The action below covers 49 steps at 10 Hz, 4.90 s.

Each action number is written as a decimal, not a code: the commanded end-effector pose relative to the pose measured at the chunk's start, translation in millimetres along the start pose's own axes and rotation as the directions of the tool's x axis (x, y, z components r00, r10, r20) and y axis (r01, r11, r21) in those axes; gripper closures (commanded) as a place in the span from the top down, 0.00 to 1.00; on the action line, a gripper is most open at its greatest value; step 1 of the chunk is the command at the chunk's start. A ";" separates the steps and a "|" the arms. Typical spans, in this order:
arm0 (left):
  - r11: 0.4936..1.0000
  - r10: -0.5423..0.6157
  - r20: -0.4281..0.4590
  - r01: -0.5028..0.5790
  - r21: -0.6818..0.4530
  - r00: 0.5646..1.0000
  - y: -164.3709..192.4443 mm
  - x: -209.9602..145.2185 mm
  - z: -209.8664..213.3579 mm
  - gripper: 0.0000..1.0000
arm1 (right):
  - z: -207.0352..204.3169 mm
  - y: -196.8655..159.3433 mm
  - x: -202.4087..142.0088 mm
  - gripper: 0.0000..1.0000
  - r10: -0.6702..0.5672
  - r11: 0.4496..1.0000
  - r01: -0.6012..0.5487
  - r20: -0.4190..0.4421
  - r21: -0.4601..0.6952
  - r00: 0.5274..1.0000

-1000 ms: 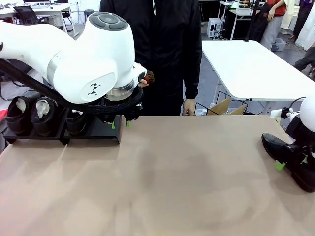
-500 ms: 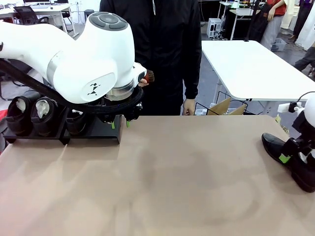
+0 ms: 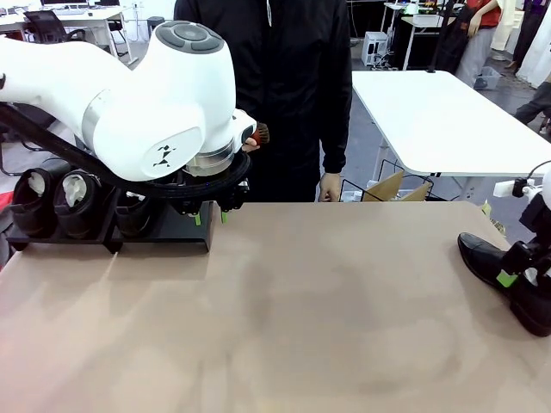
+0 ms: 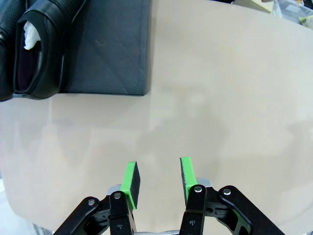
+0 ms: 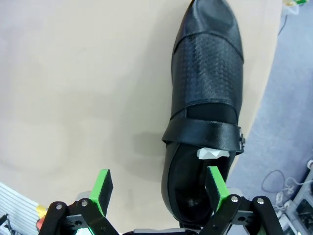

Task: Organize the shoes by placing them on the stand.
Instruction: Pick up one Shoe and place it in the middle of the table.

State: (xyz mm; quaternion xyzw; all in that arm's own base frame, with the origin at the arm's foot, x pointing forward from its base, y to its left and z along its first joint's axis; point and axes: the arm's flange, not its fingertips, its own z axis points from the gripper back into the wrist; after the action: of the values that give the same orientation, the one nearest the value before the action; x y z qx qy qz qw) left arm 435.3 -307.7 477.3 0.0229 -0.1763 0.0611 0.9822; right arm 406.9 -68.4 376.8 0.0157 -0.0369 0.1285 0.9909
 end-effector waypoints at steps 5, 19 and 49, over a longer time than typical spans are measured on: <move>1.000 -0.003 0.005 0.003 0.004 1.000 1.4 1.0 0.7 0.47 | -20.6 -8.5 8.5 1.00 0.084 0.996 -0.083 -0.028 0.031 0.996; 1.000 -0.003 0.005 0.003 0.004 1.000 1.4 1.0 0.7 0.47 | -50.7 -13.1 15.1 0.00 0.118 0.992 -0.118 0.019 0.038 0.993; 1.000 -0.003 0.005 0.003 0.004 1.000 1.4 1.0 0.7 0.47 | -0.3 386.2 27.0 0.00 -0.266 0.961 0.236 0.237 0.147 0.934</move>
State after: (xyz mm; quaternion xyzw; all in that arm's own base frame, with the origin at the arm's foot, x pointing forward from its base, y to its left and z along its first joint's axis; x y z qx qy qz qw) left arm 435.7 -308.2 477.2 0.0227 -0.1761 0.0608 0.9822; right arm 322.8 295.6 384.8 0.0942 -0.1468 0.0090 0.9846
